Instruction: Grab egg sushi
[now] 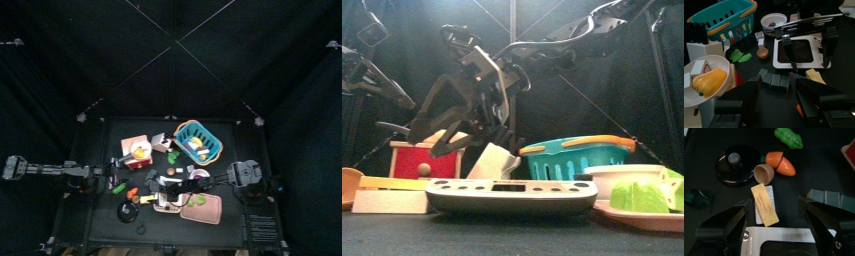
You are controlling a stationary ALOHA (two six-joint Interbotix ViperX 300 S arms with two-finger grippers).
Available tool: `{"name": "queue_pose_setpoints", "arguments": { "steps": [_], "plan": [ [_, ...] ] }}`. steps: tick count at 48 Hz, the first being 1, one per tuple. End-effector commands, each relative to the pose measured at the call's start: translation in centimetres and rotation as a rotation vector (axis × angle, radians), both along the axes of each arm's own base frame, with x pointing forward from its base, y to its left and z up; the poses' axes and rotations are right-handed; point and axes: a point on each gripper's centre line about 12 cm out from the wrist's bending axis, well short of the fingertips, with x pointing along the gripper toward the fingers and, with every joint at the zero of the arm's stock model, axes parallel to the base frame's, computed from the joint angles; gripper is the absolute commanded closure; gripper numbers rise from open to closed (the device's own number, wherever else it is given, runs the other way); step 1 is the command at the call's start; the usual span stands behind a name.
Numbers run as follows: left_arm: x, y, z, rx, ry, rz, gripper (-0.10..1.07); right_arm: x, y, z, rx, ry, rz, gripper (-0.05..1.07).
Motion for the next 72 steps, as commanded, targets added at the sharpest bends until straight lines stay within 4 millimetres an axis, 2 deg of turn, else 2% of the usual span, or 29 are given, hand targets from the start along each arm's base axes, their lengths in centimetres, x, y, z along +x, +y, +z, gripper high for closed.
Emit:
{"name": "queue_pose_setpoints", "arguments": {
  "steps": [1, 10, 52, 60, 72],
  "plan": [
    [0.2, 0.1, 0.5, -0.003, -0.017, 0.005, 0.12, 0.8, 0.2, 2.2, 0.004, -0.054, 0.003, 0.01],
    [0.2, 0.1, 0.5, -0.003, -0.016, 0.006, 0.12, 1.0, 0.6, 1.4, 0.008, -0.041, 0.007, 0.01],
    [0.1, 0.2, 0.3, -0.003, -0.011, 0.012, 0.12, 1.7, -0.2, 0.0, -0.007, -0.014, -0.03, 0.02],
    [0.1, 0.2, 0.2, -0.004, -0.008, 0.012, 0.12, 1.7, -0.3, -0.2, -0.008, -0.008, -0.034, 0.09],
    [0.1, 0.2, 0.1, -0.004, -0.006, 0.012, 0.12, 1.8, -0.3, -0.2, -0.005, -0.007, -0.037, 0.32]
  ]
}}
